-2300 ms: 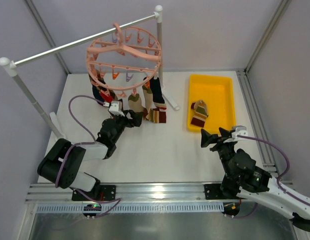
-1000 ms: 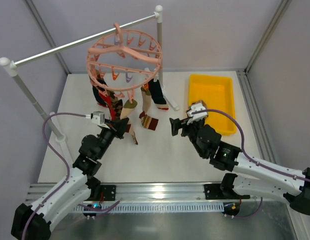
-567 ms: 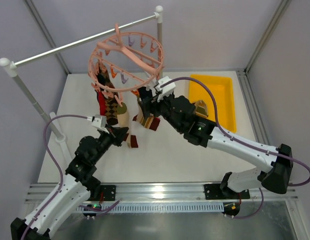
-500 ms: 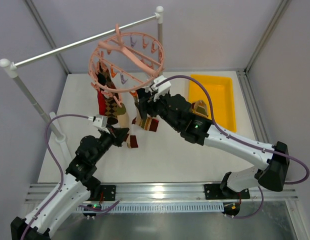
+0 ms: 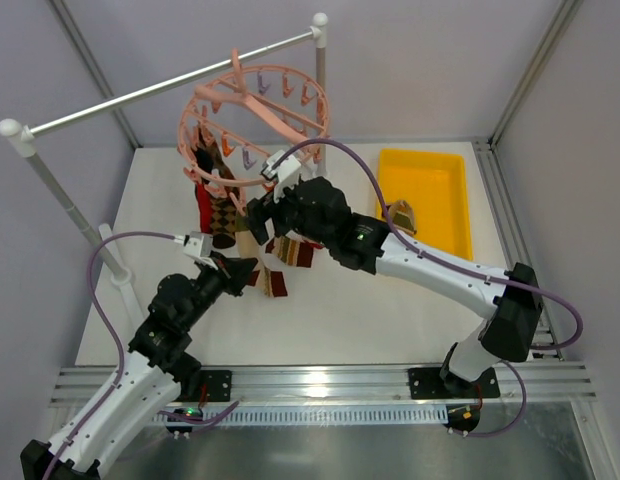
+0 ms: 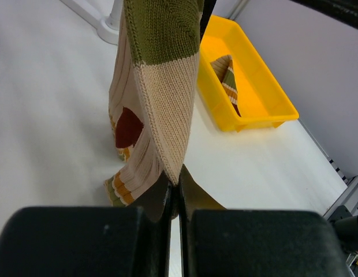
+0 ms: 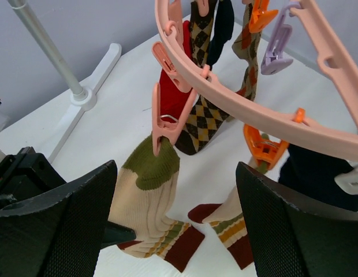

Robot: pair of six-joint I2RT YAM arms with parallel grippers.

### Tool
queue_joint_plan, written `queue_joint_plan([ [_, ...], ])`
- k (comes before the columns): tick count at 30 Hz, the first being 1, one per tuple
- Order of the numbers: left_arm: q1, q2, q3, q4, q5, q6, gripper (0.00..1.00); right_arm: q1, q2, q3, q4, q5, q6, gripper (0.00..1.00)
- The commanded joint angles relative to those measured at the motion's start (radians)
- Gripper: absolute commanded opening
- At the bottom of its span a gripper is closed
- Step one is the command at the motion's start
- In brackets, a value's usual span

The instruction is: Remove the socks clipped to the hanger

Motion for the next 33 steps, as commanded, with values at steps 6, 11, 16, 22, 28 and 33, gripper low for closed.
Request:
queue_joint_plan([
  [6,-0.006,-0.008,0.011,-0.009,0.029,-0.006,0.0,0.009,0.077,0.137,-0.013,-0.075,0.023,0.84],
  [11,-0.006,-0.011,0.01,-0.009,0.031,-0.008,0.0,0.011,0.123,0.18,-0.016,-0.067,0.025,0.84],
  [16,-0.009,-0.011,0.01,-0.005,0.039,-0.008,0.0,0.012,0.147,0.209,-0.013,-0.024,0.022,0.83],
  [22,-0.012,-0.011,0.008,0.0,0.046,-0.006,0.0,0.018,0.172,0.218,0.026,0.011,0.031,0.8],
  [28,-0.015,-0.005,0.008,0.006,0.055,-0.006,0.0,0.024,0.193,0.224,0.044,0.04,0.043,0.73],
  [33,-0.017,-0.005,0.007,0.008,0.06,-0.006,0.0,0.026,0.209,0.226,0.09,0.074,0.046,0.49],
])
